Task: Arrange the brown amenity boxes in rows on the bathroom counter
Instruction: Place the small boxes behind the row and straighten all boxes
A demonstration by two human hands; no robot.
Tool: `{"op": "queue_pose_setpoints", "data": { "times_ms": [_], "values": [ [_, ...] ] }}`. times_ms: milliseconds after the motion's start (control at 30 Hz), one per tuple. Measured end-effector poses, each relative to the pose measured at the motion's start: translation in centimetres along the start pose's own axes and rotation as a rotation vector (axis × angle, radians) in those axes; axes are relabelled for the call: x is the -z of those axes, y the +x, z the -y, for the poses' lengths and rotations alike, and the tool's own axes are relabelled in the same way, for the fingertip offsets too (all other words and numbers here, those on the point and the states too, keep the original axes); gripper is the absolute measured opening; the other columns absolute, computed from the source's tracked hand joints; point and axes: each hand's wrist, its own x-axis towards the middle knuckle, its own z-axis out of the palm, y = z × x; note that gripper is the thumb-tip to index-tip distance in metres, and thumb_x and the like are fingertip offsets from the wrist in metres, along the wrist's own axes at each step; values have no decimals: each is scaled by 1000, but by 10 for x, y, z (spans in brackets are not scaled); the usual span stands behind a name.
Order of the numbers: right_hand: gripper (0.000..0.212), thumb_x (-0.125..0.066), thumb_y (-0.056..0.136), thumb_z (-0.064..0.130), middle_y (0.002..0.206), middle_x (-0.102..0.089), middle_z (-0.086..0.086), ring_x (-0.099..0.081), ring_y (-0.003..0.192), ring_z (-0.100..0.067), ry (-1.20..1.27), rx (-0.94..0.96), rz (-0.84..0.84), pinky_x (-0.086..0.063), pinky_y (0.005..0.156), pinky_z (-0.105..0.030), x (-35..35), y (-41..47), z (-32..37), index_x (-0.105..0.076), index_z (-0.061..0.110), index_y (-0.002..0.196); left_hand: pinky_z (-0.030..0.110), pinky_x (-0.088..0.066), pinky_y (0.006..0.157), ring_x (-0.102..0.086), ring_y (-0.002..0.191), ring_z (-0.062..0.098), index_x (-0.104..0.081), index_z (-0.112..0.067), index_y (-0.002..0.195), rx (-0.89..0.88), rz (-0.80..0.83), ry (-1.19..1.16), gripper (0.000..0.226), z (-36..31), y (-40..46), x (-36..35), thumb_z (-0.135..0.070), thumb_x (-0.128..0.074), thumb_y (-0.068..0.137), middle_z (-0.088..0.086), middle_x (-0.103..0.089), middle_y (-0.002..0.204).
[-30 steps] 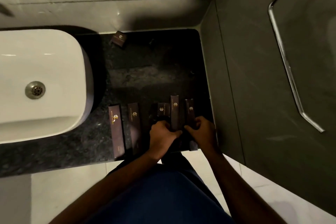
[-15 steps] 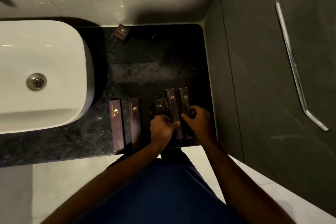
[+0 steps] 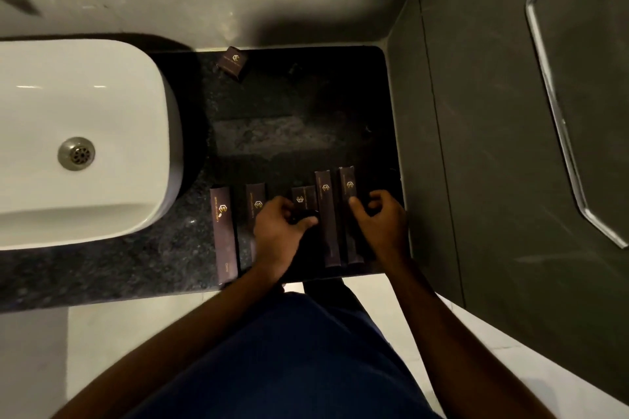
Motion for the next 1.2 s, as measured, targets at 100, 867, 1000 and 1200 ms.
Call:
{"op": "queue_pose_setpoints", "data": {
  "times_ms": [100, 867, 1000, 1200],
  "values": [
    [22, -71, 82, 33, 95, -64, -2, -60, 81, -16, -14, 116, -63, -37, 60, -16, 1, 20, 27, -63, 20, 97, 9, -40, 84, -58, 102, 11, -58, -28, 121, -163, 44, 155, 42, -9, 24, 15, -28, -75, 83, -4, -54, 120],
    [27, -73, 80, 13, 110, -68, -6, -64, 101, -20, -54, 302, 63, -45, 77, -23, -109, 153, 234, -66, 15, 106, 50, -36, 111, -40, 135, 36, -39, -30, 148, -366, 184, 786, 51, -10, 187, 108, -35, -49, 98, 10, -38, 152],
    [60, -81, 74, 23, 134, -54, -17, -51, 124, -29, -101, 414, 210, -42, 101, -29, -166, 168, 265, -56, 6, 126, 48, -41, 107, -39, 130, 42, -18, -5, 153, -184, 37, 474, 95, -1, 174, 104, -45, -70, 85, 24, -33, 149],
    [71, -75, 75, 33, 140, -43, -21, -49, 122, -37, -327, 586, 265, -43, 102, -37, -193, 198, 263, -47, 7, 134, 44, -39, 99, -47, 120, 38, -49, -4, 129, -269, 67, 692, 54, 6, 181, 108, -28, -68, 85, 19, -49, 133]
  ]
}}
